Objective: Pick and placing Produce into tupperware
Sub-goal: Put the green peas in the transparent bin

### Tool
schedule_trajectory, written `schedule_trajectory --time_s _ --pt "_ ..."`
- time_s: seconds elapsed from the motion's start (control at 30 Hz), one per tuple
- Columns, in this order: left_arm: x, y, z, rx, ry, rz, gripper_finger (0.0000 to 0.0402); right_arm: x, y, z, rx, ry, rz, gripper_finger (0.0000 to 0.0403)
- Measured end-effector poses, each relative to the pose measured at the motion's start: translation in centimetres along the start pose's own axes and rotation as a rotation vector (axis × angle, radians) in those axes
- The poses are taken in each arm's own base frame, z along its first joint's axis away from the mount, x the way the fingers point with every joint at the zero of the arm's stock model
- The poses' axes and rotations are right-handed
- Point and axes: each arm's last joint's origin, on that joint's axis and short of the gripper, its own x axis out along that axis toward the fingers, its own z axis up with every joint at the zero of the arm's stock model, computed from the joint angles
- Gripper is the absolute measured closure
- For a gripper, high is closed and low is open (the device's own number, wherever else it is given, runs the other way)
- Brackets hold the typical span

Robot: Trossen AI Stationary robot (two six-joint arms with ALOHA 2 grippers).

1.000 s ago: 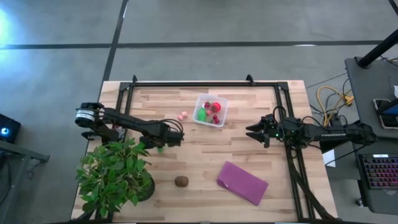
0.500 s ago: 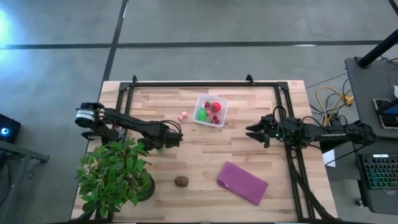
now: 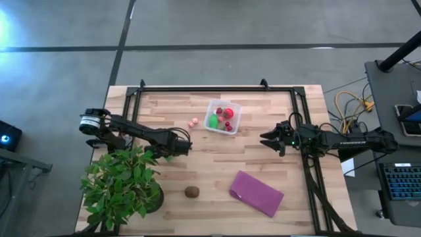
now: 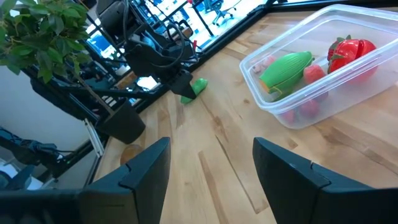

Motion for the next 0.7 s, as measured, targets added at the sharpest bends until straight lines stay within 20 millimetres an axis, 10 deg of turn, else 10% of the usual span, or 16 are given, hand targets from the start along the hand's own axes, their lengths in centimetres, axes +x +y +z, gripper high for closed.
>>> schedule_trajectory --time_s 0.7 --pt "0.04 -0.29 0.09 -0.004 -0.021 -0.037 0.0174 0.00 0.00 0.00 0.000 0.000 0.000 0.0184"
